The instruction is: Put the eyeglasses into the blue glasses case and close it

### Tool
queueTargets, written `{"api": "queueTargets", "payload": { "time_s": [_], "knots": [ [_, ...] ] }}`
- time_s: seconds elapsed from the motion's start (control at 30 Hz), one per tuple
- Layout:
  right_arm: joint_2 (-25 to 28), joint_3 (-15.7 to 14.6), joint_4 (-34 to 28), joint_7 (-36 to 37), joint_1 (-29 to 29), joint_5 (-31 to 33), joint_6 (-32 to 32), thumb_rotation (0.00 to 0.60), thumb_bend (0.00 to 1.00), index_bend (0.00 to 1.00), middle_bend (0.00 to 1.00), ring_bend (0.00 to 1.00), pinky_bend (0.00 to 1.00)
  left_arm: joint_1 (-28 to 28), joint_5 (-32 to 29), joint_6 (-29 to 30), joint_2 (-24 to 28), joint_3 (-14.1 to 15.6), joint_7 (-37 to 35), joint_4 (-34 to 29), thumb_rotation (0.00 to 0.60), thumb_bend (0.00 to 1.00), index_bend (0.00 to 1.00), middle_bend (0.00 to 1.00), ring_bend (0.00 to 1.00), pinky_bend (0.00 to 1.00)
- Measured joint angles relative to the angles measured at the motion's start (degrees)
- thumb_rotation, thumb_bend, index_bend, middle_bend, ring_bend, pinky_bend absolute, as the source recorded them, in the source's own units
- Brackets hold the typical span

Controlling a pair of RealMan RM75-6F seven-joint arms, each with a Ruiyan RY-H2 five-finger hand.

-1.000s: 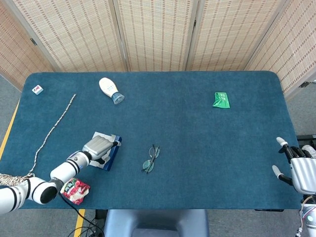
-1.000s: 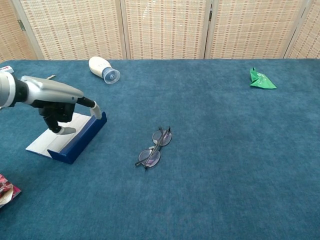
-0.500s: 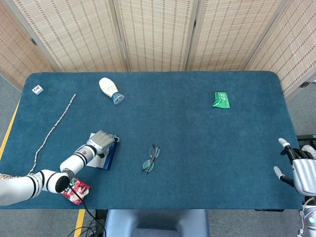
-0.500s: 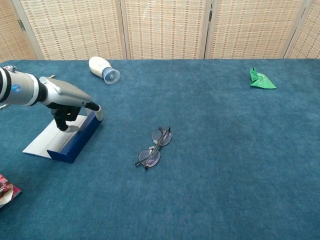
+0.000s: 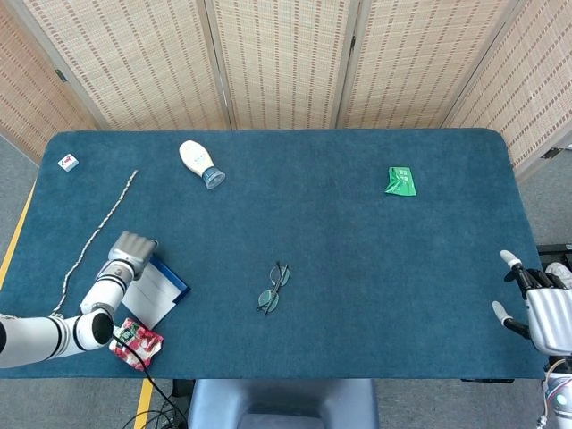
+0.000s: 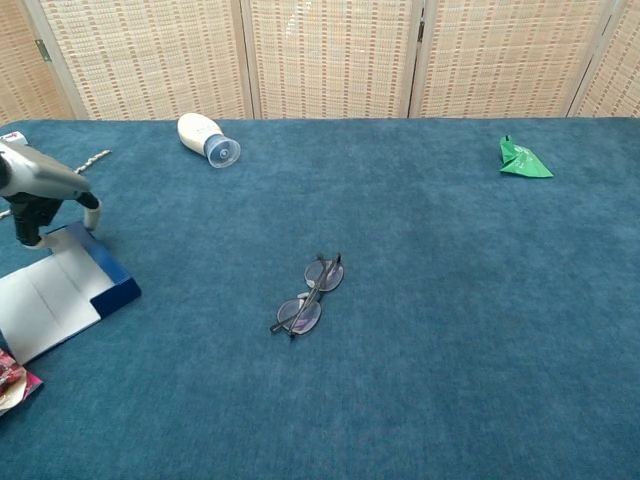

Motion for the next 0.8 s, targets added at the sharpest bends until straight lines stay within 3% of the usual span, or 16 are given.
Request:
{"api": "queueTargets", "payload": {
  "time_s": [0.1,0.2,0.53,0.8],
  "knots": [
    [0.1,0.0,-0.2,0.0,-0.1,-0.3,0.3,0.600,0.27,0.13,0.42,0.37,0.33,-0.5,-4.0,1.2,0.8,1.4,1.4,-0.4,0.600,0.51,0.26,1.00,0.97,1.00],
    [0.1,-0.1,-0.3,-0.1,-0.3,-0.5,0.6,0.600,0.27,0.13,0.42,0.37,0.33,-0.1,-4.0,1.9,2.2,1.2,0.5,-1.9,0.600,0.51,0.26,1.00,0.97,1.00],
    [-0.1,-0.1,-0.2,0.1,-0.3,-0.6,0.5,0.600,0.27,0.13,0.43,0.38,0.33,5.7,15.7,7.8,10.8,0.3,-5.3,-16.1,0.600,0.51,0.26,1.00,0.97,1.00],
    [-0.3,-0.1,0.4,0.6,-0.2,-0.4,0.2,0.600,0.27,0.13,0.43,0.38,0.33,8.8,17.5,9.1,11.3,1.2,-4.3,-20.1,0.600,0.51,0.26,1.00,0.97,1.00]
  ]
}}
